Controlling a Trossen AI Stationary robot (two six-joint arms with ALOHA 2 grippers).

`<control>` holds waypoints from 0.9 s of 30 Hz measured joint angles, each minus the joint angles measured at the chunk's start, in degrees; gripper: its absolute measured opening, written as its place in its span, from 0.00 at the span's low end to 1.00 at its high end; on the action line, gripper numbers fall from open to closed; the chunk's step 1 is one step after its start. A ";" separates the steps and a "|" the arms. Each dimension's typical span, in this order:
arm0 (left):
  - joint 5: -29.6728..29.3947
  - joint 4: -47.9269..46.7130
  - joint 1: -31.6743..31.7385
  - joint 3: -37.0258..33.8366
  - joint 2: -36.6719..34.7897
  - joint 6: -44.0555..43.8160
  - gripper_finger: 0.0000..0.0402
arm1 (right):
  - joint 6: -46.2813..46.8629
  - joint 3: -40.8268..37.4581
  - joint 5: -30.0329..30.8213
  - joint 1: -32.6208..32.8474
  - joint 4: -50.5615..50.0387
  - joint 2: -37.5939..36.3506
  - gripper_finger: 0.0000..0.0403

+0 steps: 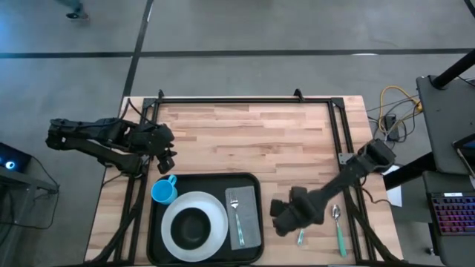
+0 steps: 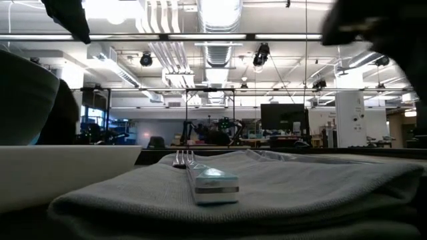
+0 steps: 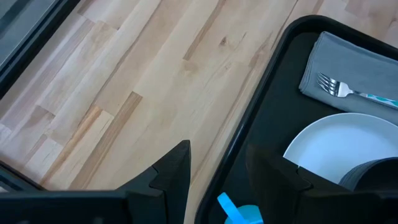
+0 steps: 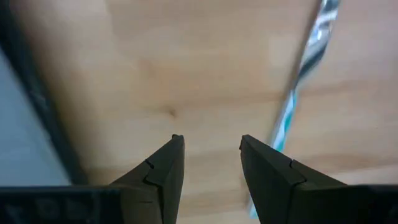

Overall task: Set up tray
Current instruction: Put the white green knife on top of the gray napkin to the right of the white green fork

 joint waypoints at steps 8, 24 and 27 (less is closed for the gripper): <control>0.00 0.00 0.00 0.00 0.13 -0.01 0.34 | 1.86 -6.20 -9.24 3.83 1.40 0.17 0.36; 0.00 0.02 0.00 0.00 0.13 0.00 0.34 | 2.12 -15.00 -9.66 4.47 14.20 0.14 0.36; 0.00 0.02 0.00 0.00 0.13 -0.01 0.34 | 1.25 -15.34 -9.50 4.47 14.21 0.09 0.35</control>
